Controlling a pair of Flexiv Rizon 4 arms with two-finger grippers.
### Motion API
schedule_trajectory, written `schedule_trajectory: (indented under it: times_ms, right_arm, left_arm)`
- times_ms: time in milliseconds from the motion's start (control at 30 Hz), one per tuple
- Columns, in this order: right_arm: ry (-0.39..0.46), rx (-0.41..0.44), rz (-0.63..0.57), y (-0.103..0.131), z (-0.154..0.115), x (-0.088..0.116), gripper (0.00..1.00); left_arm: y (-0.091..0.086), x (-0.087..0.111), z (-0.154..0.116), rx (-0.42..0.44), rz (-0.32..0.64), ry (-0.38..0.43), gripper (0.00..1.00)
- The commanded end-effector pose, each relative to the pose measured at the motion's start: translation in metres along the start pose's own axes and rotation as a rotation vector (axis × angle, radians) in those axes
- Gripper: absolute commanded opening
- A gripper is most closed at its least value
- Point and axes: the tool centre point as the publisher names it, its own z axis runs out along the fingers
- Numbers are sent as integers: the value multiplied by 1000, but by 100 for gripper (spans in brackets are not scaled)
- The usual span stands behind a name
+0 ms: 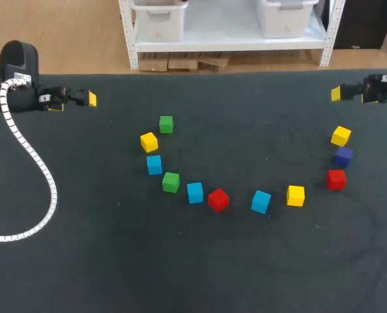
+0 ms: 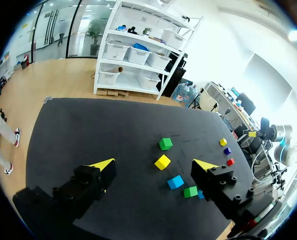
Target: Place the blue cubes, place green cubes on the blue cubes, place the yellow cubes on the green cubes, then place the red cubes on the yellow cubes, and place purple cube on the red cubes.
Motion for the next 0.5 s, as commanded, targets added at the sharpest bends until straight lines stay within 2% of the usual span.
schedule_trajectory:
  times_ms: [33,500]
  right_arm:
    - [0,1,0,0,-1,0,100]
    - [-4,13,4,0,-3,-2,100]
  left_arm:
    - [1,1,0,5,1,-6,100]
    - [1,1,0,5,1,-6,100]
